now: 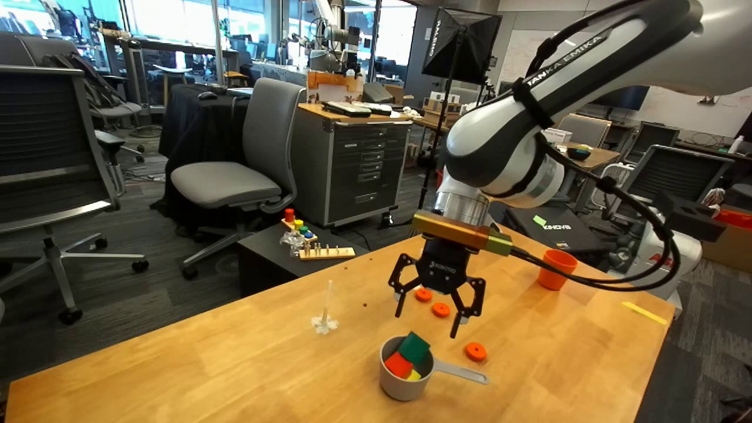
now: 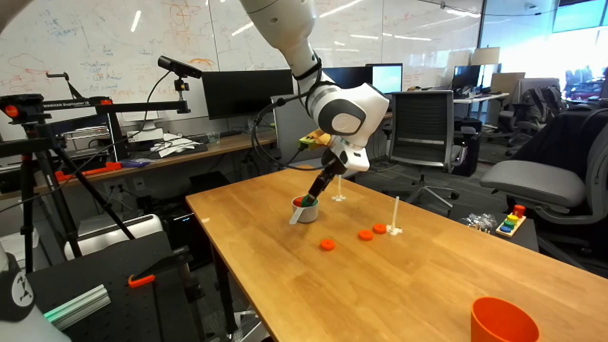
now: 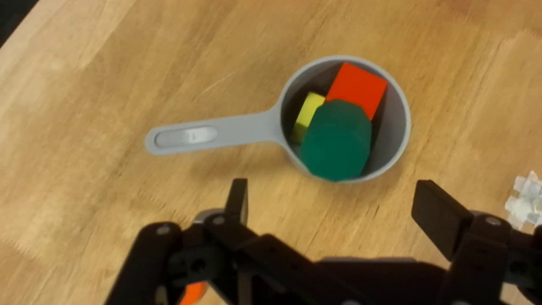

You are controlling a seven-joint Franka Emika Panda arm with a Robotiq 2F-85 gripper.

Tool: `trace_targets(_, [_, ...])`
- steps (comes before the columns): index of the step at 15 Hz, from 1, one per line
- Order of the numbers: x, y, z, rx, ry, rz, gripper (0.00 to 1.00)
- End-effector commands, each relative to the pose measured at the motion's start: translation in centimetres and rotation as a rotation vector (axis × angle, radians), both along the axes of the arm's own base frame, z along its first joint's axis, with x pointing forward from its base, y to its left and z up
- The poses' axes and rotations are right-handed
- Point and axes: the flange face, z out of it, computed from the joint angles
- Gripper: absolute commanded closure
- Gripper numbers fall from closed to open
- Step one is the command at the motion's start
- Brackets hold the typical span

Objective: Move the orange cup to the right, place the orange, yellow and green blocks in the grey measuring cup

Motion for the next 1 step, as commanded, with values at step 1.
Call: trace_targets(1, [0.23,-0.87,0.36,-0.010,0.002,-0.002,0.00])
